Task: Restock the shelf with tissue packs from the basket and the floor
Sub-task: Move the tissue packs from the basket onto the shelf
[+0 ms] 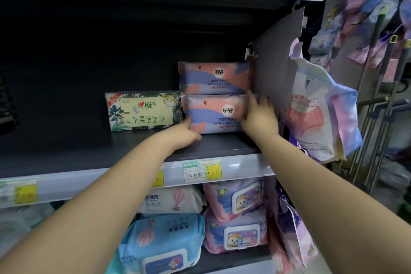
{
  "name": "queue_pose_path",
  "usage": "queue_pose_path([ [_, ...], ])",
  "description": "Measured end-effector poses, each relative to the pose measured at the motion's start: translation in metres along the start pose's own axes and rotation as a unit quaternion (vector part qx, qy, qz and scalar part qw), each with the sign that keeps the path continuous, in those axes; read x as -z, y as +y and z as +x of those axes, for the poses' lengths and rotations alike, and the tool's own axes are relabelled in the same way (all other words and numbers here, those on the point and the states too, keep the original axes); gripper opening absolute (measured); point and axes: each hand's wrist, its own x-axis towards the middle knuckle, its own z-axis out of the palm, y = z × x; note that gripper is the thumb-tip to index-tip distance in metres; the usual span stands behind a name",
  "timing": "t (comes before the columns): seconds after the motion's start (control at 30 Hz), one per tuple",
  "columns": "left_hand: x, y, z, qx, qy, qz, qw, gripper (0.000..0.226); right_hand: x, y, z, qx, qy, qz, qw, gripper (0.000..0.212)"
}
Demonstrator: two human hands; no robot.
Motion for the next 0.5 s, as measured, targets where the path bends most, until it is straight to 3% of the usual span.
queue_pose_path([
  [0.1, -0.001, 0.001, 0.001, -0.006, -0.005, -0.007, 1.000, 0.077, 0.002, 0.003, 0.002, -0.050, -0.062, 0.038, 0.996, 0.073],
  [0.37, -0.001, 0.005, -0.003, -0.012, -0.011, 0.038, 0.999, 0.079, 0.007, 0.010, 0.016, -0.066, -0.222, 0.022, 0.973, 0.090],
  [0.43, -0.002, 0.009, -0.010, -0.034, 0.006, 0.118, 0.992, 0.063, 0.010, 0.009, 0.015, -0.079, -0.217, 0.032, 0.972, 0.086],
  [0.5, -0.005, 0.014, -0.022, -0.065, 0.091, 0.249, 0.962, 0.050, 0.017, 0.003, 0.002, -0.055, -0.148, 0.042, 0.987, 0.069],
])
